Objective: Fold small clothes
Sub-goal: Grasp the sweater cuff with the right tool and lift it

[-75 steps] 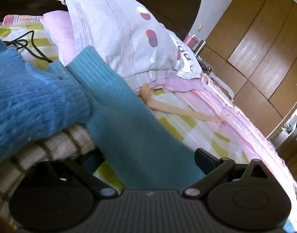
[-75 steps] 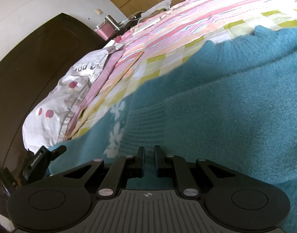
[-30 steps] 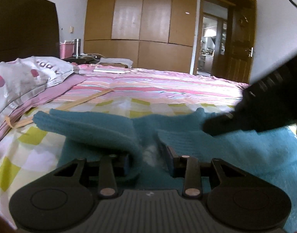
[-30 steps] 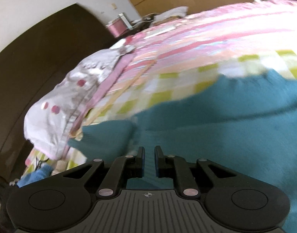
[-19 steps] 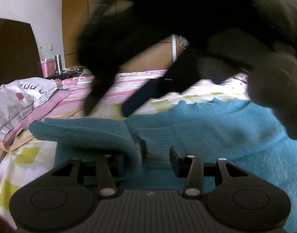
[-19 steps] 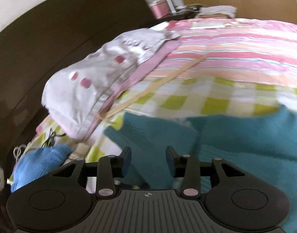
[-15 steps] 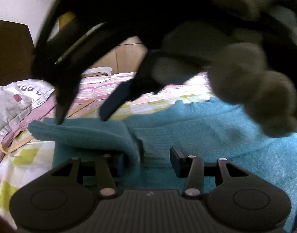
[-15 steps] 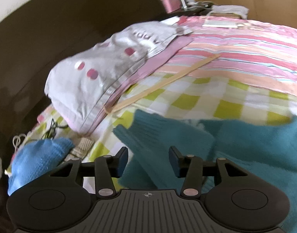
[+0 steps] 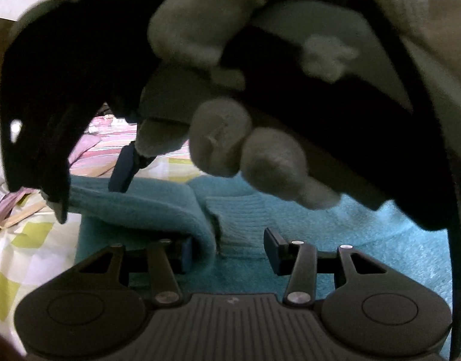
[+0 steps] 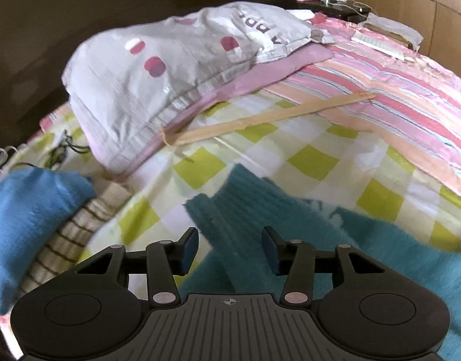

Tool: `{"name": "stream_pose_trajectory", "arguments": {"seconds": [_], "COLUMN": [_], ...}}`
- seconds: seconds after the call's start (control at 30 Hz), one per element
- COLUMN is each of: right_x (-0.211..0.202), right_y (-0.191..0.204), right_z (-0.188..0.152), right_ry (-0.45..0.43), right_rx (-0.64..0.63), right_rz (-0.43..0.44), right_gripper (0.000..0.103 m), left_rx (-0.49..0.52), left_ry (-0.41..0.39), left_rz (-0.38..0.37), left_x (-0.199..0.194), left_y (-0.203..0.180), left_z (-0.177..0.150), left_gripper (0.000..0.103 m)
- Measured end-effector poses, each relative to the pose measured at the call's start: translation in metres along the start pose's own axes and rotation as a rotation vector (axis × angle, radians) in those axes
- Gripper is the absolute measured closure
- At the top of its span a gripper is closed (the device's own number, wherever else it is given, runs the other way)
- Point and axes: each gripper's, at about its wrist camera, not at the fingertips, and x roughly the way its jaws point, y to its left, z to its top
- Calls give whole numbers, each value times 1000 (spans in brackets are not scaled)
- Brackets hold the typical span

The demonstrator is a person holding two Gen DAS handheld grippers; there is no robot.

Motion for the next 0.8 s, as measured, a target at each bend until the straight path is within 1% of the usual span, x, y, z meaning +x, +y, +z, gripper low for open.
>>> {"name": "stream_pose_trajectory", "arguments": {"seconds": [0.03,0.1,0.13,0.3,0.47,0.6,0.73,0.8], "right_x": [2,2,-1,-30,-64,-79,-84,-86], "right_y": [-1,-4,-7,-30,-69,-95,-111,-119], "right_z": [1,0,0,-7,-22,-41,-62,-71], "right_ry": [5,8,-1,-78,-153,-170,-172,-173], "right_rx": [-3,10,21,71,179,247,299,327], "right_rz": [-14,-37,-45,-65,-110,-146,-165,-172], "right_gripper": [77,88,91,93,94,94,94,94], "left_rx": [-2,-4,-5,-3,-13,-43,-84,-84], "left_ry": [0,-1,-2,-8,-19,-36,-44,-47], "left_rz": [-2,-4,-5,-4,-16,-33,-63,-69], "left_x": [0,0,-1,-1,-7,-12,-16,-17], "left_y": [1,3,4,7,6,10,11,10], "left_z": [0,0,0,0,1,2,3,2], "left_gripper": [52,52,52,52,45,44,44,44]}}
